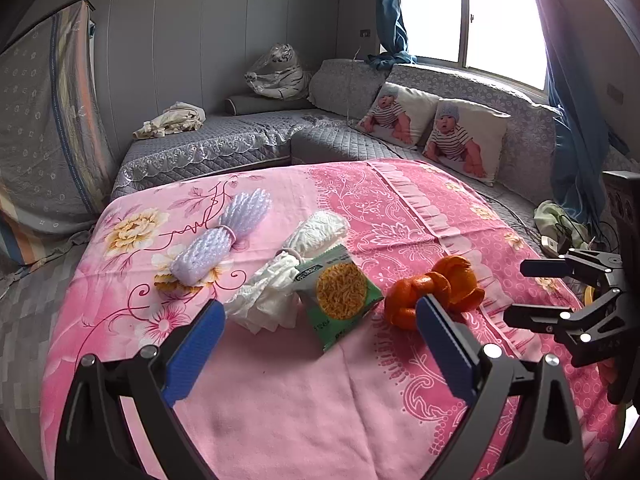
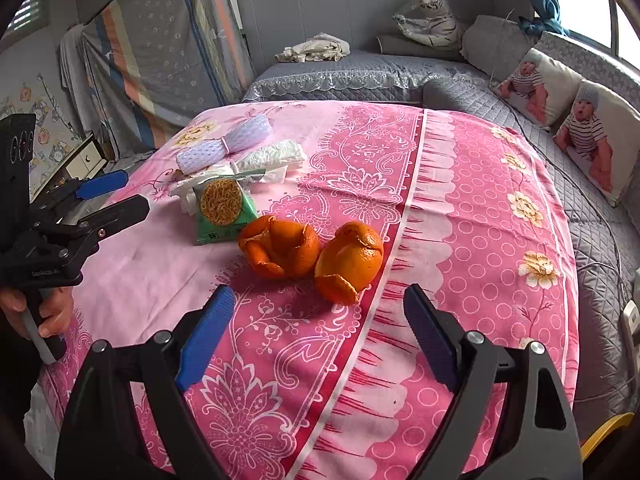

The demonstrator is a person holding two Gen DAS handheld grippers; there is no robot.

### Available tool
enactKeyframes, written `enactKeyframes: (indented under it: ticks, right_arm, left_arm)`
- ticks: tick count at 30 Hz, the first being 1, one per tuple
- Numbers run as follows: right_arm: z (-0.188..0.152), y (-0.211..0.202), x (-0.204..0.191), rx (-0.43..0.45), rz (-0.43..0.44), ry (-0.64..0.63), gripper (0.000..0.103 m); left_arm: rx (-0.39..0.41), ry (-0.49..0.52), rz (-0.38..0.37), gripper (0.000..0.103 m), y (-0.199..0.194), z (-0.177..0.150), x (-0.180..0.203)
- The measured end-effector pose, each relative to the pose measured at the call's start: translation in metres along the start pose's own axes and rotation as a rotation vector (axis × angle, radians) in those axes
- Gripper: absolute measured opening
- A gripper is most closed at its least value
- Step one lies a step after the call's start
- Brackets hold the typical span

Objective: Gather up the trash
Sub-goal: 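Grasp the white tissue and green snack packet with the left tool while the right tool grasps the orange peel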

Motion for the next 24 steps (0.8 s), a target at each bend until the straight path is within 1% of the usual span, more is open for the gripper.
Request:
enactKeyframes:
  ticks: [5, 10, 16, 21, 24]
  right_arm:
    - [0.003, 0.007, 0.003, -0.009, -0.002, 0.001, 0.082]
    - [0.005, 0.015, 0.005, -0.020, 0.001, -0.001, 0.082]
    - [0.008, 0.023, 0.008, -0.031, 0.002, 0.000, 0.082]
    - [0.011, 0.031, 0.011, -0.043, 0.005, 0.005, 0.082]
    - [0.012, 0.034, 0.012, -0.051, 0.011, 0.006, 0.082]
  left_arm:
    - [-0.017, 0.005, -0.021, 0.093, 0.012, 0.005, -0.003]
    - [-0.027, 0.006, -0.066, 0.093, 0.022, 0.009, -0.008]
    - [-0.047, 0.017, -0.085, 0.093, 0.037, 0.018, -0.014]
    - [-0.074, 0.043, -0.084, 0.093, 0.052, 0.022, -0.015]
    - [-0.088, 0.038, -0.094, 0.093, 0.060, 0.024, -0.018]
Point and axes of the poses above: each gripper's, at about its wrist camera, not at the fingertips, and y roughly the way its jaws point, x to its right, z to its top, the point moved 1 cm from there along y, roughly the way its jaws point, and after that the axes turned 5 degrees about -x, right-handed, at the moved point
